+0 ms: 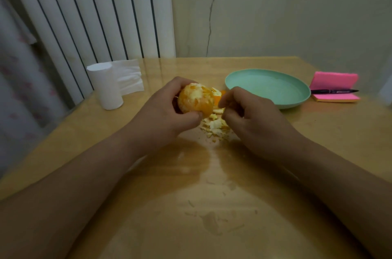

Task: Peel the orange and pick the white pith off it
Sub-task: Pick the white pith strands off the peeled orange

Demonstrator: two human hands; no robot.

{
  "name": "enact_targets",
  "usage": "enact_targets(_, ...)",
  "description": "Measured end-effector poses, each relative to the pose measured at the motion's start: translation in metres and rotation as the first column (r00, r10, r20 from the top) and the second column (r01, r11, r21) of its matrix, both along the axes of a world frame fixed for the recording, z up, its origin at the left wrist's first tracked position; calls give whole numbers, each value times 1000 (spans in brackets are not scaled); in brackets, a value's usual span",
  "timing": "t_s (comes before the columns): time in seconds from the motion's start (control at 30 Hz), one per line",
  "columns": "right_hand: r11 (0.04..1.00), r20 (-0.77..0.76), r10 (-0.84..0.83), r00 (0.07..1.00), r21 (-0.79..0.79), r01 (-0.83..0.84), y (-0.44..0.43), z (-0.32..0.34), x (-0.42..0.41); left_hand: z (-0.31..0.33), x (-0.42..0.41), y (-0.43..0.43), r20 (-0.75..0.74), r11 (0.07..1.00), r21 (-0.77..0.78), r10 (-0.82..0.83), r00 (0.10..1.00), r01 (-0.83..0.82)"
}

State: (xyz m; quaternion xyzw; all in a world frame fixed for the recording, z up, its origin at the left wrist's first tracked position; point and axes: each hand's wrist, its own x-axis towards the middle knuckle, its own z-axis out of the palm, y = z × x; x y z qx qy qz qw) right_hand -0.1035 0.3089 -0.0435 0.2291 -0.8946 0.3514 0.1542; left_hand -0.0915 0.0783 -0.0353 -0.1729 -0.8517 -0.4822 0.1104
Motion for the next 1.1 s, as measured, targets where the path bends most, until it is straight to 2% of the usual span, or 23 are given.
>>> enact_targets(0.17, 989, -26, -64, 998, 136, 67, 0, 2, 0, 0, -4, -1, 128, 989, 139, 37, 991, -55)
enact_targets(0.27, 993, -9, -75, 997, 93, 75, -2, 4, 1, 0, -5, 0, 204, 978, 197, 29, 979, -70)
enact_targets(0.47, 997, -5, -83, 997, 4, 83, -6, 5, 6, 0, -5, 6, 384, 892, 446, -122, 915, -68)
enact_targets(0.57, 994, -39, -110, 993, -18, 110, -8, 6, 8, 4, -1, 8, 438, 863, 499, -181, 881, -71)
enact_targets(0.67, 995, -2, -95, 995, 1, 95, -4, 4, 5, 5, 0, 9, 451, 870, 490, -196, 870, -58)
enact_targets(0.77, 995, 99, 83, 992, -53, -78, -6, 4, 11, 4, 0, 8, 439, 894, 447, -187, 879, -33)
enact_targets(0.83, 987, 102, 154, 983, -64, -148, -11, 1, 14, 3, 1, 8, 417, 930, 367, -162, 894, -2)
enact_targets(1.0, 979, 48, 115, 992, -175, -105, -18, 4, 16, 2, 4, 14, 332, 969, 242, -121, 935, 39)
enact_targets(1.1, 982, 88, 136, 987, -144, -122, -13, 9, 16, 2, 6, 18, 308, 975, 212, -129, 942, 65)
